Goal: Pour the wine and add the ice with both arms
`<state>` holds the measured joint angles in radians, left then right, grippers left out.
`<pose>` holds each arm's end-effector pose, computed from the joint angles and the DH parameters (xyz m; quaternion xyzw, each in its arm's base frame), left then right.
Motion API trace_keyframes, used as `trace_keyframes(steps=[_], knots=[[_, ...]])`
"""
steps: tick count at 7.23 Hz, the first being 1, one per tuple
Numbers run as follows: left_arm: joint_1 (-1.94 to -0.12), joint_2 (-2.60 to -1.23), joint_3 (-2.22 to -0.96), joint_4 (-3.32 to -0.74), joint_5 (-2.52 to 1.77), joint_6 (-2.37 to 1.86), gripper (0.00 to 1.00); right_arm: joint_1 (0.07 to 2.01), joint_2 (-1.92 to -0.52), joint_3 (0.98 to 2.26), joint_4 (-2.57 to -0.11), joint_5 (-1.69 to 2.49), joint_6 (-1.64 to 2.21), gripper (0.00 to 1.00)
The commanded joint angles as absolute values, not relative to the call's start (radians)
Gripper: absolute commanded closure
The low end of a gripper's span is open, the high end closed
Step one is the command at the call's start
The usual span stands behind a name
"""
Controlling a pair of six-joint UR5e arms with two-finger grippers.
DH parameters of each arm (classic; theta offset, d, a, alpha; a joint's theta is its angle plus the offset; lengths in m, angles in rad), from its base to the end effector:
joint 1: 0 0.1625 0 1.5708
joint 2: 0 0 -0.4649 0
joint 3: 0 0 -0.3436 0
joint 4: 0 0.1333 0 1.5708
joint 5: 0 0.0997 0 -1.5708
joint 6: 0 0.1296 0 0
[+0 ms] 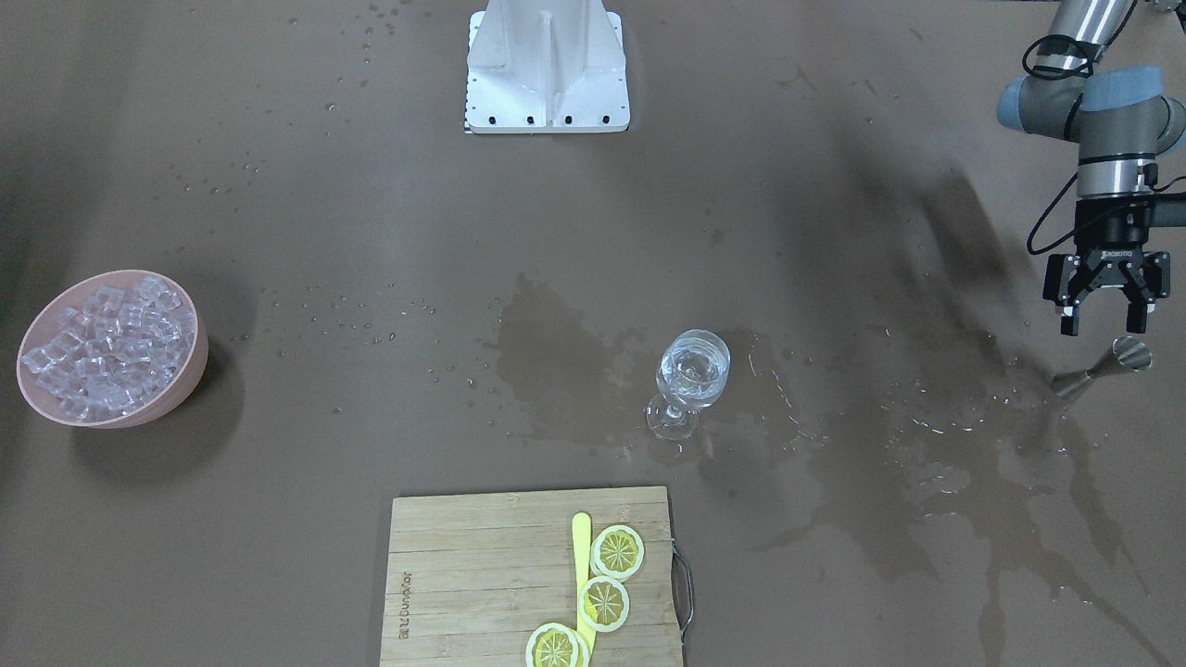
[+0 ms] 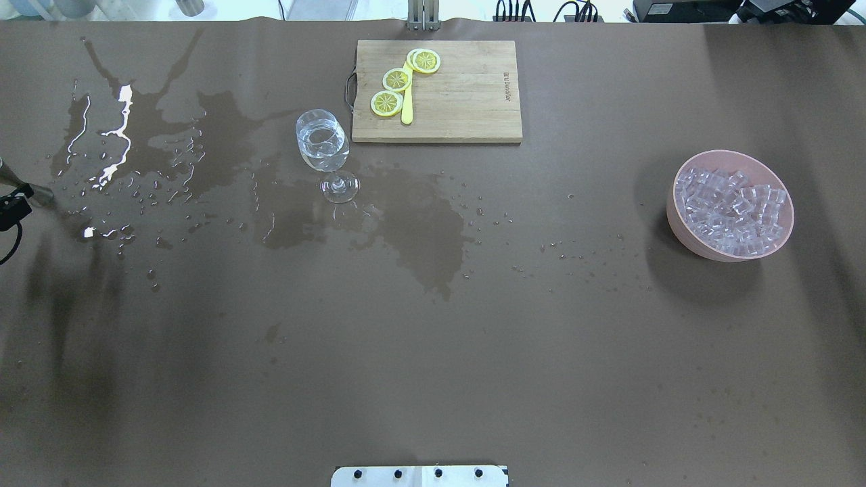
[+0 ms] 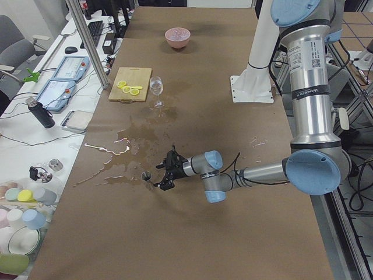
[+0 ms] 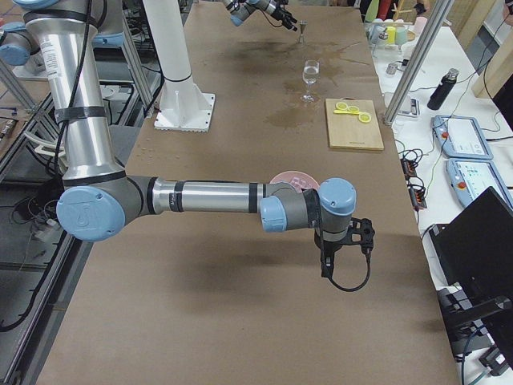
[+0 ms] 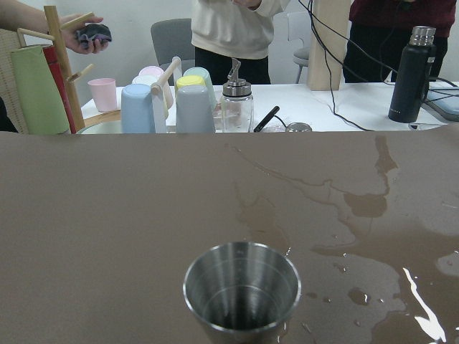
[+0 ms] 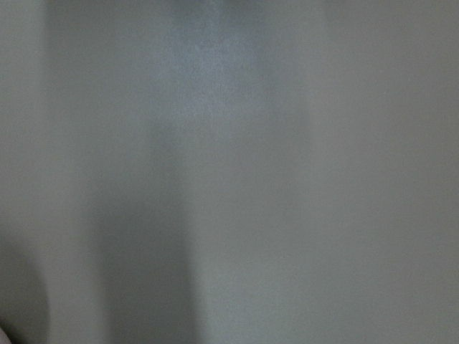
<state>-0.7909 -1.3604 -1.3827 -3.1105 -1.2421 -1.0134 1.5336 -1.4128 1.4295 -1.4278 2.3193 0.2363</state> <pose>0.1375 -0.3881 0.7109 0.4402 0.3303 -0.1845 0.8143 0.0254 -0.5315 0.6938 0.0239 -0.3711 0.0632 0.9261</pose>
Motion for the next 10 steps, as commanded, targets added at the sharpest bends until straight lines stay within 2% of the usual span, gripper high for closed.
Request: trace_keyframes(steps=[1, 3, 5, 8, 10], knots=[[-0.846, -1.309, -1.483, -3.018, -1.346, -1.012, 0.03, 1.462, -1.411, 1.398, -1.495, 2.332, 0.238, 0.00], [-0.960, -1.316, -1.552, -2.894, -1.562, -0.936, 0.04, 1.436, -1.411, 1.379, -1.493, 2.296, 0.235, 0.00], [-1.108, -1.342, -1.682, -2.598, -1.753, -0.775, 0.04, 1.436, -1.410, 1.378, -1.488, 2.298, 0.218, 0.00], [-1.334, -1.512, -1.684, -2.218, -2.048, -0.559, 0.04, 1.431, -1.372, 1.358, -1.460, 2.309, 0.167, 0.00], [-1.464, -1.636, -1.684, -1.855, -2.146, -0.322, 0.03, 1.436, -1.370, 1.359, -1.459, 2.312, 0.166, 0.00]])
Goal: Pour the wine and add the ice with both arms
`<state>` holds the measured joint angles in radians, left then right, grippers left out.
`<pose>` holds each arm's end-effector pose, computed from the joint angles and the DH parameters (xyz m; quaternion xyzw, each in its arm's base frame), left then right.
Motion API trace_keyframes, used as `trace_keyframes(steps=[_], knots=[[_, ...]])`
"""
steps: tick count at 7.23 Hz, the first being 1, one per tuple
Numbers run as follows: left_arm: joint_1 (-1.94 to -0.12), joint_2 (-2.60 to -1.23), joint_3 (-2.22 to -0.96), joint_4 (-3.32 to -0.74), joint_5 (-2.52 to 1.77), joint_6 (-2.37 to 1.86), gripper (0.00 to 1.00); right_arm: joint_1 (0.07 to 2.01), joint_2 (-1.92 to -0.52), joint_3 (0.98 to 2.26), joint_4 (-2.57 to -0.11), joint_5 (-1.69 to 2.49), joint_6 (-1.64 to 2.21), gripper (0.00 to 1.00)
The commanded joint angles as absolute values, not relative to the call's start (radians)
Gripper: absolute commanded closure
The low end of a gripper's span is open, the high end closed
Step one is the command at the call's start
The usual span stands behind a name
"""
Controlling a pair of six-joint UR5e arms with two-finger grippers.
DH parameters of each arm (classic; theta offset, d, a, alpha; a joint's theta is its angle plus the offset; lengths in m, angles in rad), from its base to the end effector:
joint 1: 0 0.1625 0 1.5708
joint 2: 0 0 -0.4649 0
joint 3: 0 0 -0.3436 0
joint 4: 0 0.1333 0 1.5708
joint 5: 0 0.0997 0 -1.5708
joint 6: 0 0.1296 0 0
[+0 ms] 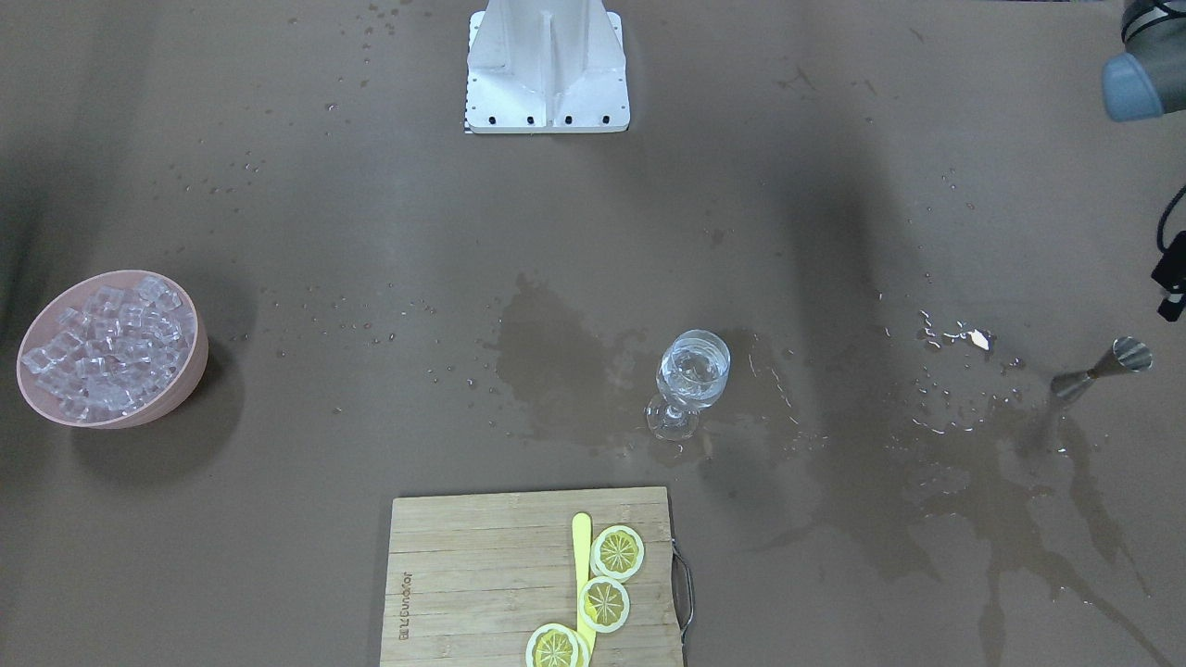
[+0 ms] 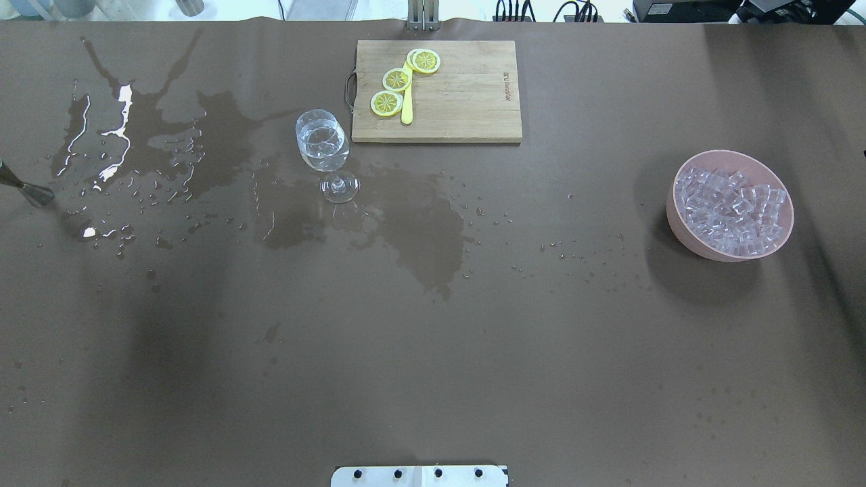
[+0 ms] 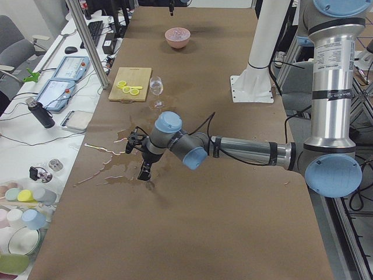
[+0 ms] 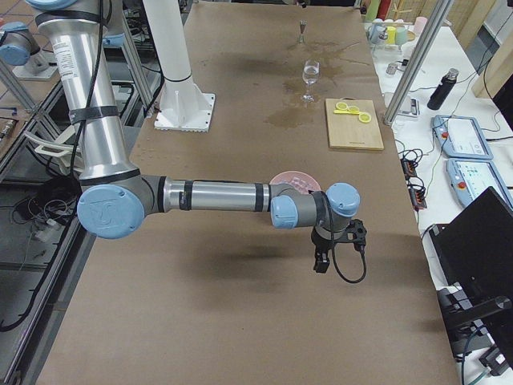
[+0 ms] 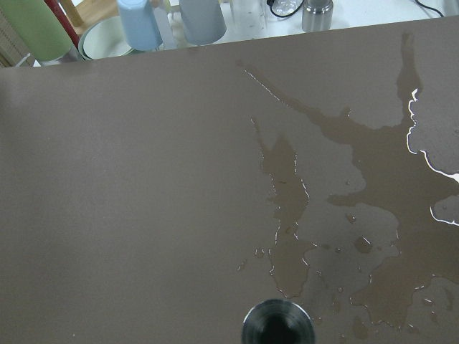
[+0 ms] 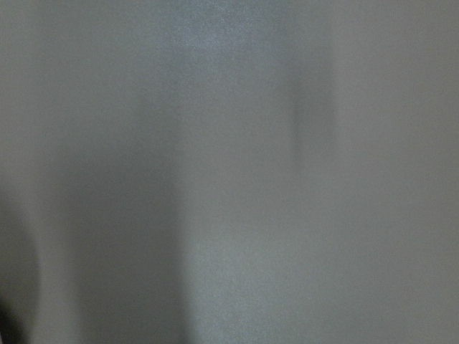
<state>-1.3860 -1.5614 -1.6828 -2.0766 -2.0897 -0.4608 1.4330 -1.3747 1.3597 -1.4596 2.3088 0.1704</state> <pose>0.0210 -0.4880 0.6275 0.1969 0.3240 -0.0507 0.9240 -0.0289 -0.5438 0.7095 -0.0110 -0.3629 -0.0022 0.9318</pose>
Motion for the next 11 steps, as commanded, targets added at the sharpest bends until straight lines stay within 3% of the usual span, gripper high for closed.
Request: trace_keyframes(steps=[1, 3, 6, 11], knots=[[-1.497, -1.682, -1.681, -1.677, -2.134, -0.213, 0.03, 1.463, -1.370, 1.370, -1.460, 2.322, 0.166, 0.00], [-1.516, -1.710, -1.667, -1.475, -2.140, -0.126, 0.03, 1.491, -1.370, 1.379, -1.460, 2.344, 0.166, 0.00], [-1.589, -1.710, -1.556, -1.473, -2.215, 0.056, 0.03, 1.493, -1.370, 1.382, -1.459, 2.344, 0.164, 0.00], [-1.591, -1.717, -1.566, -1.474, -2.275, 0.057, 0.03, 1.494, -1.378, 1.391, -1.460, 2.345, 0.163, 0.00]])
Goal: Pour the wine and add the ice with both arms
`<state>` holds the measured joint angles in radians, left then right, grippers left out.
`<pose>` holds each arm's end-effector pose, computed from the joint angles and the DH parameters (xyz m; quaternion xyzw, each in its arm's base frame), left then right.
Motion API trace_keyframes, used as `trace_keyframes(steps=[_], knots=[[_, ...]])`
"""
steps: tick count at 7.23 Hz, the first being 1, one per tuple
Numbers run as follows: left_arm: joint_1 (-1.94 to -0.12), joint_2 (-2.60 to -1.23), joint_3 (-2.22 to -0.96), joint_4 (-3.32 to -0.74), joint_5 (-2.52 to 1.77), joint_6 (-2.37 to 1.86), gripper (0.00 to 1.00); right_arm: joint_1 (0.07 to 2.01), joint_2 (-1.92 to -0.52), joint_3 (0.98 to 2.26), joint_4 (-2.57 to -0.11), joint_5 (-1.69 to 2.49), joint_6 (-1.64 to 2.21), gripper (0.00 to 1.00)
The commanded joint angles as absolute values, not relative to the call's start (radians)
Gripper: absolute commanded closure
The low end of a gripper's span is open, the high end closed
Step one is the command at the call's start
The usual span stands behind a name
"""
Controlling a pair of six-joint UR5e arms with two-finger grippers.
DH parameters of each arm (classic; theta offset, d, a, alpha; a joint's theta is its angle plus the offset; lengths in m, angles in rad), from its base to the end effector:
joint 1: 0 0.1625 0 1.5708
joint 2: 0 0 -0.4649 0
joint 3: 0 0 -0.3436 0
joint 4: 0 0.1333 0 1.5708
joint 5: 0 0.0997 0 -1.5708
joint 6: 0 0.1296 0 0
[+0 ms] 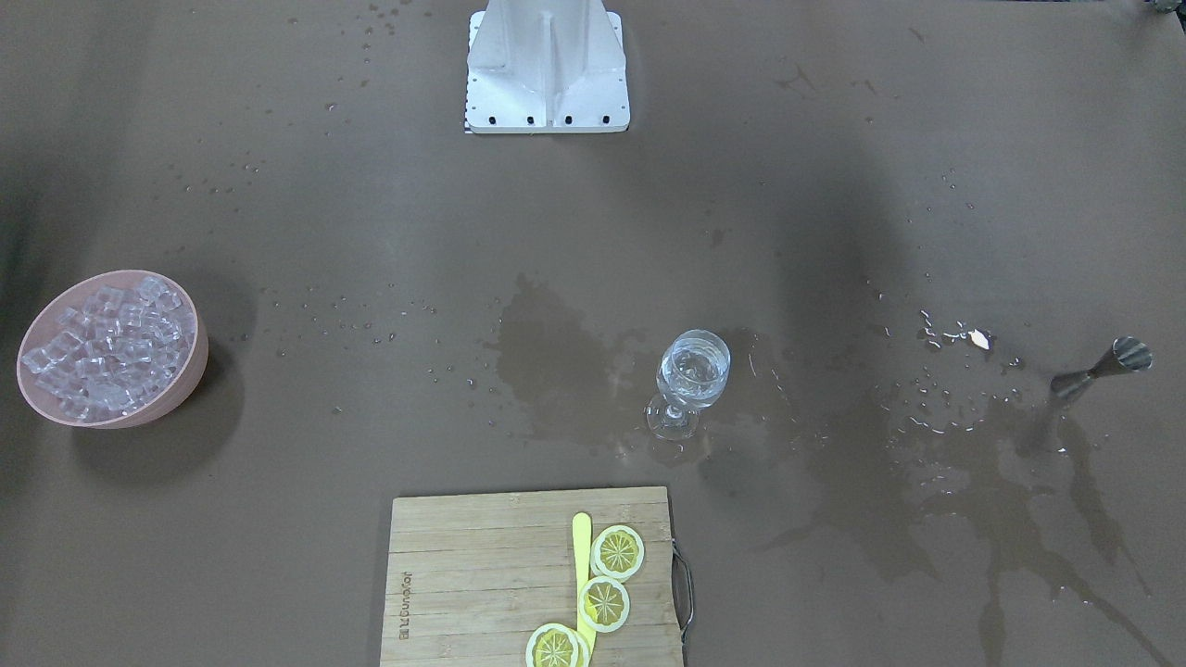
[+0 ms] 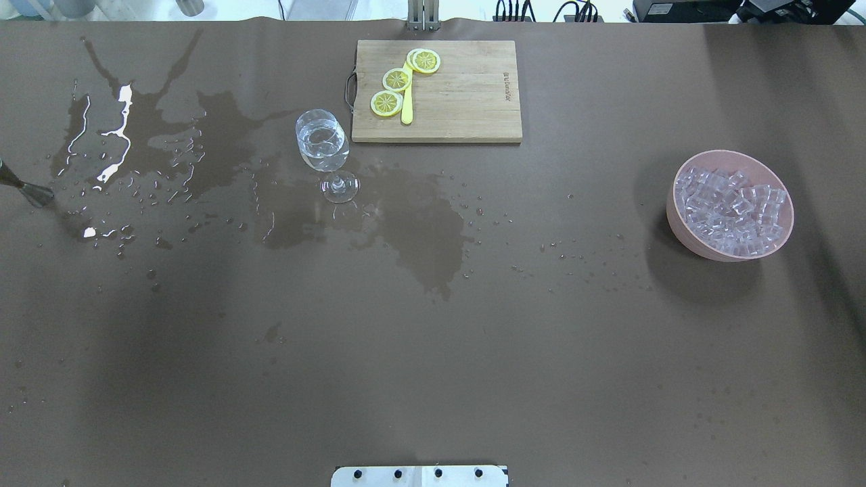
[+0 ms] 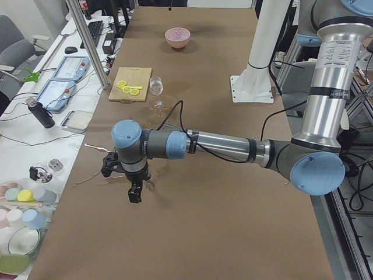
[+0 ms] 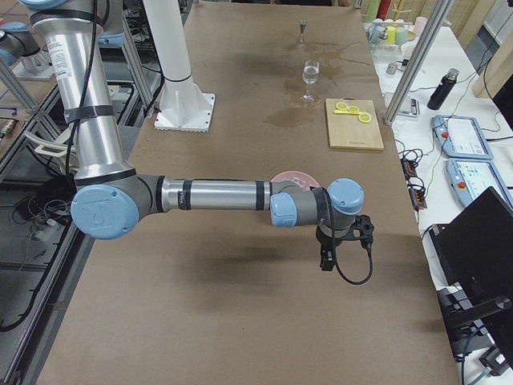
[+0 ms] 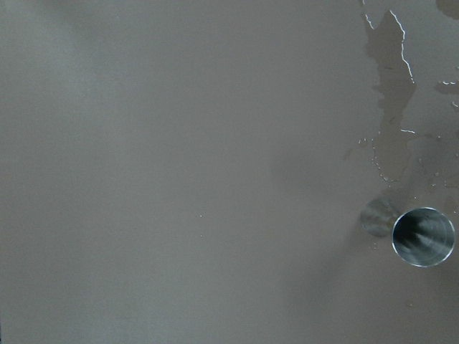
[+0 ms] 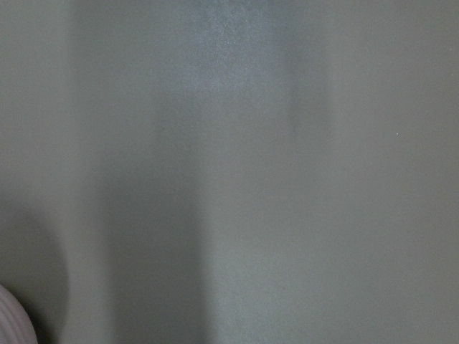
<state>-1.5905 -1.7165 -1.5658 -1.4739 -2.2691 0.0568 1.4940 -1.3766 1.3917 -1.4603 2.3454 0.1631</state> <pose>-0.0601 -0.5106 0.6691 0.0336 0.3410 0.0249 0.9391 0.0008 -0.5455 0.6929 0.0126 -0.3812 0.0162 0.9243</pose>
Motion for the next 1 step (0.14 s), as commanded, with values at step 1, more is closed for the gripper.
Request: trace_keyframes(steps=[1], knots=[[-1.591, -1.717, -1.565, -1.474, -2.275, 0.057, 0.03, 1.494, -1.378, 1.393, -1.460, 2.345, 0.163, 0.00]])
